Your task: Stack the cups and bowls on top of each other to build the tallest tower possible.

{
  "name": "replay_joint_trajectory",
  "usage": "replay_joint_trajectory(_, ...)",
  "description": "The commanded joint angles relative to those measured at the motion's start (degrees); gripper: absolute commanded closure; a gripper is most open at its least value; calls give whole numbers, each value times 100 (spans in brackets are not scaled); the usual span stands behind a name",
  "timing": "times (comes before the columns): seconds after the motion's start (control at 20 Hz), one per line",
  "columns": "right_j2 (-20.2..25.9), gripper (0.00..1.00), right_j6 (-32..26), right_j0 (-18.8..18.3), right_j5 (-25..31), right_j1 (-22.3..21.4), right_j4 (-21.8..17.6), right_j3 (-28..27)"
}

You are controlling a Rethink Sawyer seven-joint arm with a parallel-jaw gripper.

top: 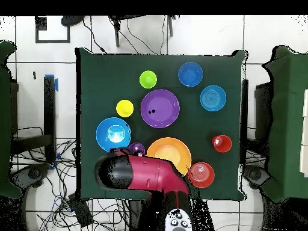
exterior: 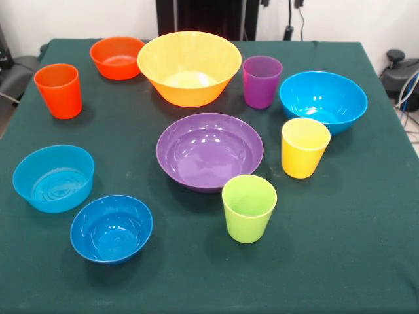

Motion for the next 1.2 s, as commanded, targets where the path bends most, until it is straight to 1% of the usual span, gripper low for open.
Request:
replay_joint_trajectory(0.05,104,0,517,-234,-217,522,-247,-469)
replay_joint_trajectory(0.25,107,0,366,-416,-319,840,-394,-778)
replay_joint_trajectory(0.4,174,0,223,-600,-541,1245,-511,-1056)
replay_joint_trajectory(0.45,184,0,217,-624,-597,1323,-539,-1107)
replay_joint_trajectory(0.5,185,0,196,-655,-657,1491,-588,-1244)
replay_joint_trajectory(0.7,288,0,112,-822,-795,1888,-700,-1539)
replay_joint_trajectory(0.9,317,0,120,-912,-800,2120,-742,-1779)
replay_joint_trajectory(1.2,389,0,153,-1030,-772,2265,-727,-1944)
